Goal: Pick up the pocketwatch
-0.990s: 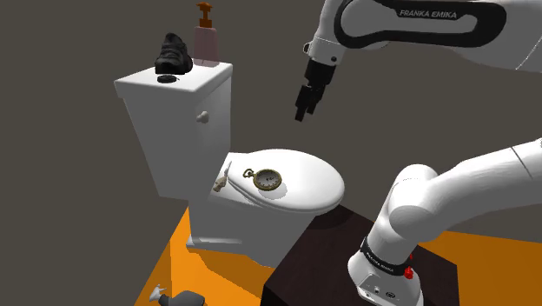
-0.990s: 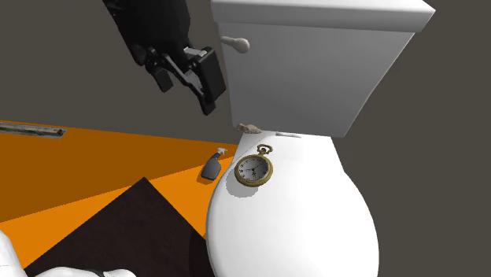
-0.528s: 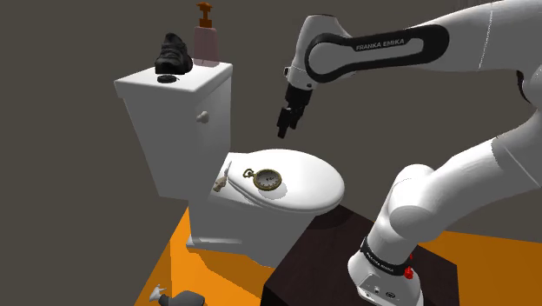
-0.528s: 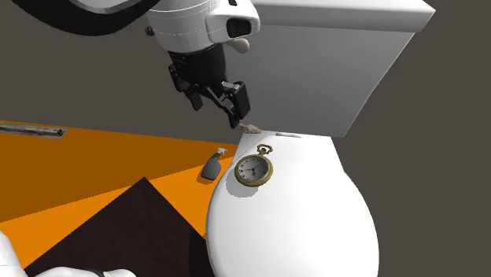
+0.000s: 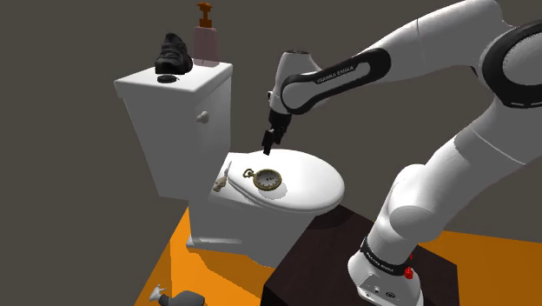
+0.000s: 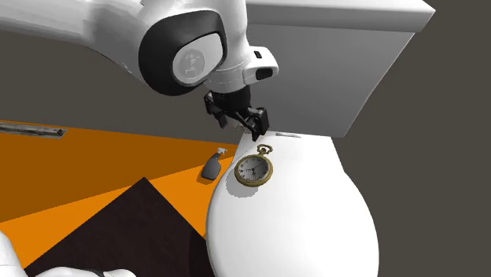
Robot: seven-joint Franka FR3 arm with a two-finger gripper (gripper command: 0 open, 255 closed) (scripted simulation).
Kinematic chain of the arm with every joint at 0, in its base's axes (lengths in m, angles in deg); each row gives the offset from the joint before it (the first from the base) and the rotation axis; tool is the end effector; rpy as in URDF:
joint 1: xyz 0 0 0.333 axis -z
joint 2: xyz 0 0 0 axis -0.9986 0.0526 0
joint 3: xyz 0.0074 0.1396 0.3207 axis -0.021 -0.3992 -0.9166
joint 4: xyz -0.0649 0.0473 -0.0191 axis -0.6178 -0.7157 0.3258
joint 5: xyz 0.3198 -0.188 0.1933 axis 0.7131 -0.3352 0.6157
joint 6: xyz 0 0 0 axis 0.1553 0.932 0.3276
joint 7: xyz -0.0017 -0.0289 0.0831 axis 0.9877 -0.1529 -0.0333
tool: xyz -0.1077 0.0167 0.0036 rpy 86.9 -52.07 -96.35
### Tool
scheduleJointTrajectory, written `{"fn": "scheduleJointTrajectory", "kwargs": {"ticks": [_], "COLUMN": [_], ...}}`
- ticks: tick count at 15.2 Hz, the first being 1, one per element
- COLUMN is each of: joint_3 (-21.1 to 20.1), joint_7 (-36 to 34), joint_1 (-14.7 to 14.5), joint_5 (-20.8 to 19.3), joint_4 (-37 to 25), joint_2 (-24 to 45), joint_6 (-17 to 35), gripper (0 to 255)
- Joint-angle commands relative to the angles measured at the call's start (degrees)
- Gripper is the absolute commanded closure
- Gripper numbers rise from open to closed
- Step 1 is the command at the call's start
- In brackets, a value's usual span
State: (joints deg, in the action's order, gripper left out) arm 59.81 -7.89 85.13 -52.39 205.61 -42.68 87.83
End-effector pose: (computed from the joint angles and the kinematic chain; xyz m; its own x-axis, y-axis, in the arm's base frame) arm 0.4532 -0.0292 0.4396 0.9775 0.1703 0.1244 0.1660 -0.9851 0.0443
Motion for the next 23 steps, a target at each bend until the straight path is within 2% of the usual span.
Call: {"fn": "scheduleJointTrajectory", "kwargs": {"ticks": [1, 11, 21, 22, 23], "joint_3": [0.21, 0.54, 0.58, 0.58, 0.58], "joint_7": [0.46, 1.4, 1.09, 0.98, 0.99], "joint_1": [0.04, 0.16, 0.24, 0.18, 0.18], "joint_5": [-0.42, -2.29, -2.43, -2.46, -2.46], "joint_4": [-0.34, -7.71, -7.92, -7.9, -7.9], "joint_2": [4.04, 26.62, 33.01, 33.03, 32.98], "joint_6": [3.96, 19.82, 26.03, 26.06, 26.01], "gripper": [0, 0, 0, 255, 255]}}
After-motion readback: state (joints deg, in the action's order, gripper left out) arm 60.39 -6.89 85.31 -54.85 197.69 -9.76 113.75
